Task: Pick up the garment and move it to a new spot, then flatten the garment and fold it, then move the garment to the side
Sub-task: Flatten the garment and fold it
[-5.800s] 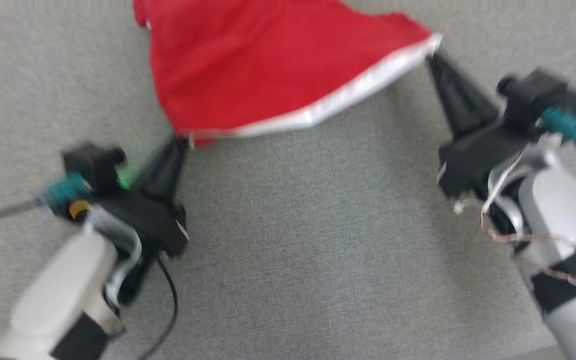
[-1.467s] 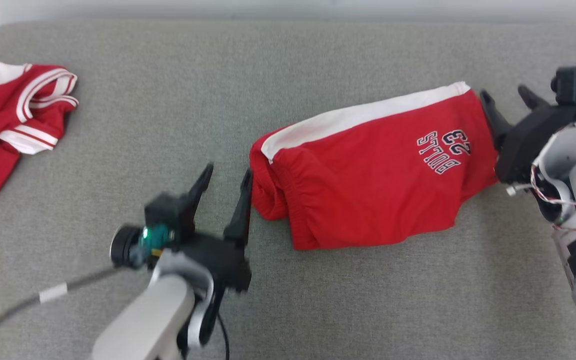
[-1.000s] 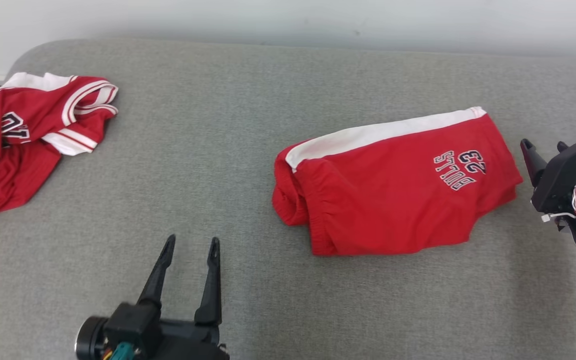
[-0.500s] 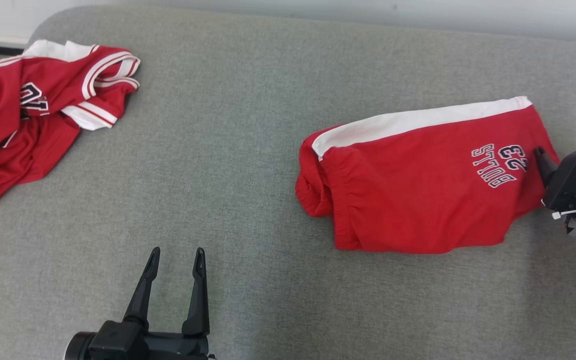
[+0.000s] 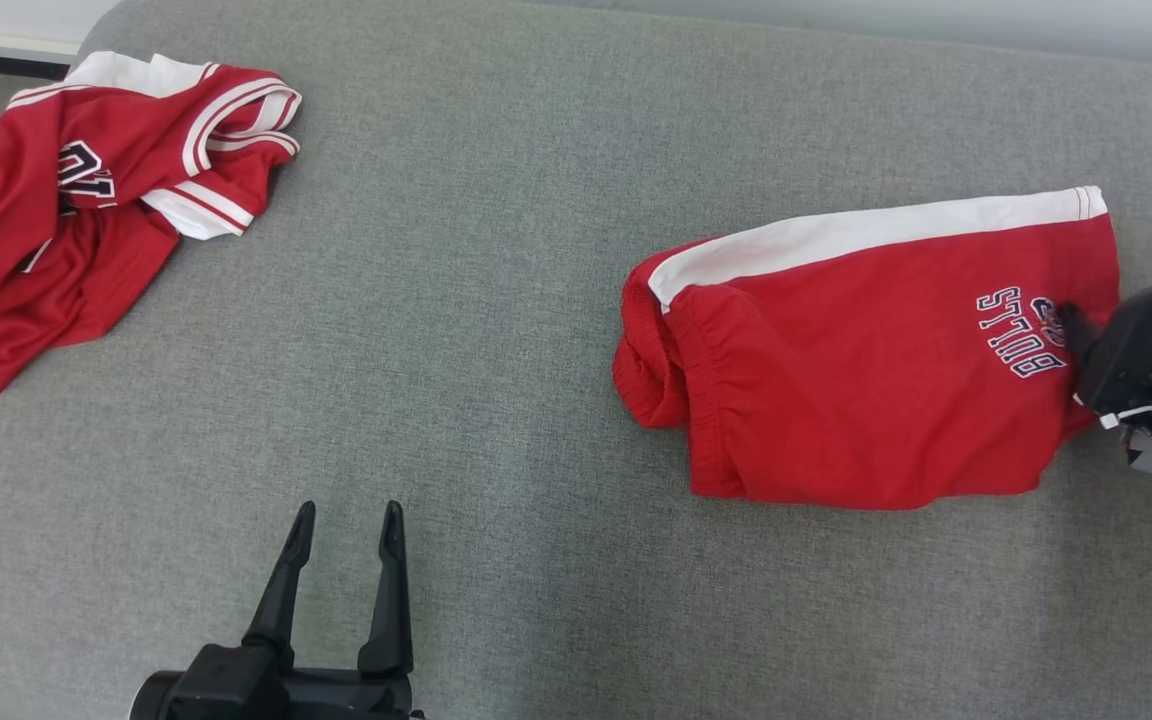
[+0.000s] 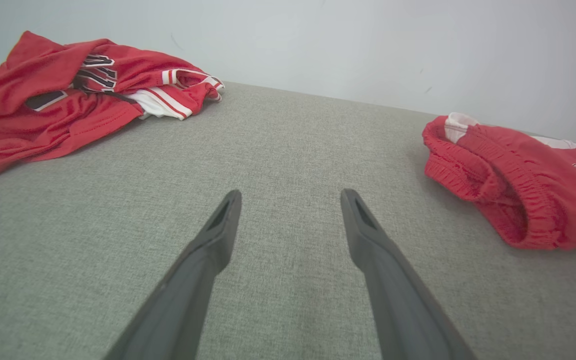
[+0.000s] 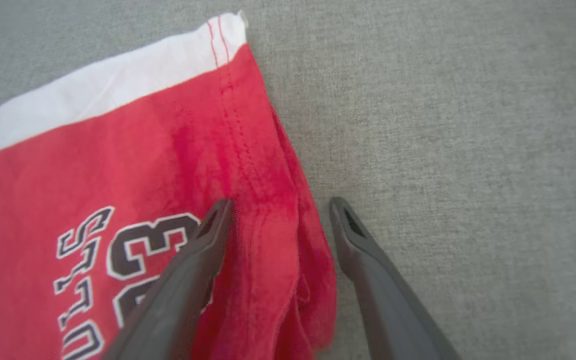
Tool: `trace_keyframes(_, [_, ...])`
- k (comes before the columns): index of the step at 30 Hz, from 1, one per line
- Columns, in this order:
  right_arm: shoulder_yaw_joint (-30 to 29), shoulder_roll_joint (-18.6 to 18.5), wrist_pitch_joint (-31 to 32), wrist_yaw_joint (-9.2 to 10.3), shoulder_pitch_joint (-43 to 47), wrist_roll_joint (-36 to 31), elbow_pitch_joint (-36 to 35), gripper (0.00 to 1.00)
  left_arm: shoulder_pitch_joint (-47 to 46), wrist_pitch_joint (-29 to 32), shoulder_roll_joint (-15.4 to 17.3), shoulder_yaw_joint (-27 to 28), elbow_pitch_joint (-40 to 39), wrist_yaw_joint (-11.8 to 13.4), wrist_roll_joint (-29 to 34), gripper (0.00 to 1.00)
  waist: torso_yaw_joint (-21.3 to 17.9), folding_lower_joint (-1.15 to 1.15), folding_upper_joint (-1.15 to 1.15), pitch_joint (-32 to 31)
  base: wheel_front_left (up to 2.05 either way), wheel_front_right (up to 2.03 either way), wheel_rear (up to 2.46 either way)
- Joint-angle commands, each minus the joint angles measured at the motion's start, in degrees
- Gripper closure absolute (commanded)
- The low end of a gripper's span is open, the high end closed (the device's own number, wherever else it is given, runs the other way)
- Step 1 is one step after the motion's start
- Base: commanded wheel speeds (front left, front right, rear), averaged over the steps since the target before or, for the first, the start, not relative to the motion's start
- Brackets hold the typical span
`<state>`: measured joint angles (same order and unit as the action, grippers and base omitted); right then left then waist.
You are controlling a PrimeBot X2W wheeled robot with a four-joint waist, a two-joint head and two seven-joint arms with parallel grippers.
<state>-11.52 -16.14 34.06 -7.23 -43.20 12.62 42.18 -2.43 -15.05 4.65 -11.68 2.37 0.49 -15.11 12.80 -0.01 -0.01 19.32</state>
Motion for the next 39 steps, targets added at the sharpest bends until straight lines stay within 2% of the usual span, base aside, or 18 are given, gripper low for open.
trace_keyframes(1, [1.48,3.64,2.92,-0.51,3.82,0.22,2.27,0.51,0.41,-0.17,-0.33,0.45,0.23,-0.38,0.63,0.00,-0.03,0.01,0.01,-0.11,0.00,0.00,0.00])
trace_keyframes(2, [1.91,3.67,3.48,-0.51,4.24,0.24,1.99,0.63,0.41,-0.17,-0.49,0.67,0.36,-0.51,0.73,0.00,-0.04,0.01,0.01,-0.21,0.00,0.00,0.00])
trace_keyframes(3, [2.06,3.56,3.41,-0.51,4.45,0.36,1.43,1.00,0.41,-0.17,-0.65,0.96,0.45,-0.70,0.68,0.00,-0.06,0.01,0.01,-0.28,0.00,0.00,0.00])
trace_keyframes(8, [1.15,2.62,3.93,-0.35,5.53,-0.21,-0.58,1.00,0.62,-0.18,-1.23,1.68,1.15,-1.80,1.16,0.00,0.14,0.01,0.01,-0.93,0.00,0.00,0.00])
trace_keyframes(16, [-1.81,1.04,0.31,-0.20,6.47,-2.88,-3.58,1.00,1.14,-0.18,-1.58,2.30,1.95,-2.30,1.39,0.00,-0.29,0.01,0.01,-2.71,0.00,0.00,0.00])
trace_keyframes(29, [-8.13,-1.22,-6.13,-0.21,12.25,-8.21,-9.57,1.00,2.67,-0.18,-1.77,3.44,2.36,-2.17,0.56,0.00,-4.50,0.01,0.01,-7.55,0.00,0.00,0.00])
trace_keyframes(34, [-9.46,-3.02,-8.28,-0.21,14.28,-11.58,-11.80,1.00,3.11,-0.18,-1.79,3.37,2.63,-2.49,0.20,0.00,-4.96,0.01,0.01,-8.34,0.00,0.00,0.00])
trace_keyframes(39, [-9.69,-3.53,-7.74,-0.21,15.09,-13.21,-13.89,1.00,3.53,-0.18,-1.79,3.36,2.92,-2.49,-0.06,0.00,-4.93,0.01,0.01,-9.17,0.00,0.00,0.00])
